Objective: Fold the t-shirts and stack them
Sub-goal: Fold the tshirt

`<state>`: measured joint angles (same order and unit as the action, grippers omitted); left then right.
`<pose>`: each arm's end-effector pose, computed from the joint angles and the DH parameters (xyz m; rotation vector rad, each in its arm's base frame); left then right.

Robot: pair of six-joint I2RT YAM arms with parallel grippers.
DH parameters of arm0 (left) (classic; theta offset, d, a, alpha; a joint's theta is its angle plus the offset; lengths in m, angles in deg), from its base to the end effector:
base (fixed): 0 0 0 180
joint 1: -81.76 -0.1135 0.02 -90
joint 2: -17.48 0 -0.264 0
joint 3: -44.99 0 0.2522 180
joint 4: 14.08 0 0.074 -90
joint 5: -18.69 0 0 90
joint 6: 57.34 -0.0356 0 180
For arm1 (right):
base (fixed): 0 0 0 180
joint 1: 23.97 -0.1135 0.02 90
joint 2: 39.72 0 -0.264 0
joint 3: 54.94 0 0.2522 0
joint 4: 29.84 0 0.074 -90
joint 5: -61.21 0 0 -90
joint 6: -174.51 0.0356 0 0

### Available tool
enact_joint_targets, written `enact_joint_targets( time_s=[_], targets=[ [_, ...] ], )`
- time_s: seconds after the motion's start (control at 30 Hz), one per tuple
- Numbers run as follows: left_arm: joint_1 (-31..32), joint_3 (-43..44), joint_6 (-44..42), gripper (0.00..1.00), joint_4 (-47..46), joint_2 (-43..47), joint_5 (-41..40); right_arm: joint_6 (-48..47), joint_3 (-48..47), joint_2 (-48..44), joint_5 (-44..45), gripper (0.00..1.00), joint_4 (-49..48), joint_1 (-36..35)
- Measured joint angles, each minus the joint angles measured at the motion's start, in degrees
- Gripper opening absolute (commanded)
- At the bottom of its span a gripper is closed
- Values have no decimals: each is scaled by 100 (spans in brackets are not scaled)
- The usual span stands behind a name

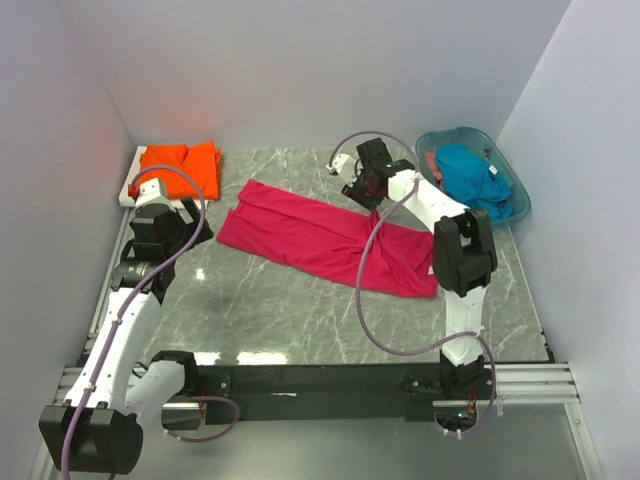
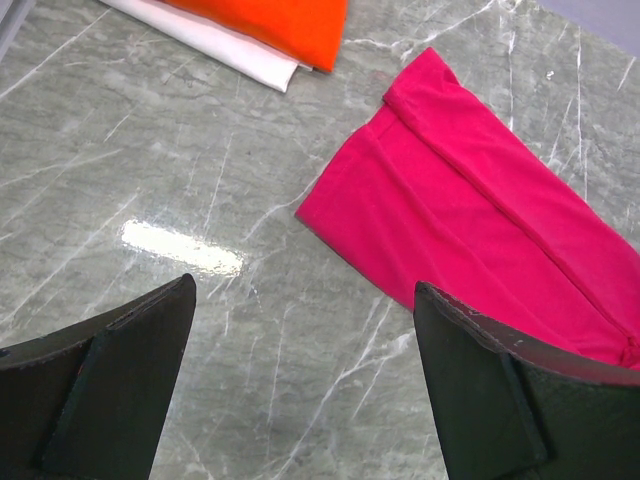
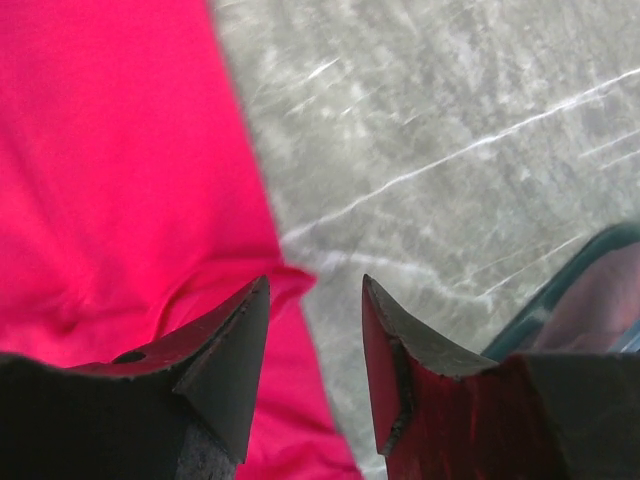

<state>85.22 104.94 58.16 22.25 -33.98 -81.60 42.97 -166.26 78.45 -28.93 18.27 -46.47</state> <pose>0.2014 -0.0058 0.3063 -0.5005 1.9887 -0.1301 0.4231 0.1753 0.2264 -1.3449 2.1488 -0.1293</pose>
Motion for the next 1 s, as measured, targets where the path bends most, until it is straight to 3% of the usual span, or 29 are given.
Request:
enact_joint_targets(
  time_s=[0.2,0.4,1.0],
  targets=[
    [0,0,-39,96,0,33,35,-225,262,-697,-997,48,531,42],
    [0,0,-39,95,0,37,63,-1360,879,-1346,-2175,45,1563,-35],
    [0,0,-39,95,0,37,111,-1639,957,-656,-1537,44,1856,-376]
  ],
)
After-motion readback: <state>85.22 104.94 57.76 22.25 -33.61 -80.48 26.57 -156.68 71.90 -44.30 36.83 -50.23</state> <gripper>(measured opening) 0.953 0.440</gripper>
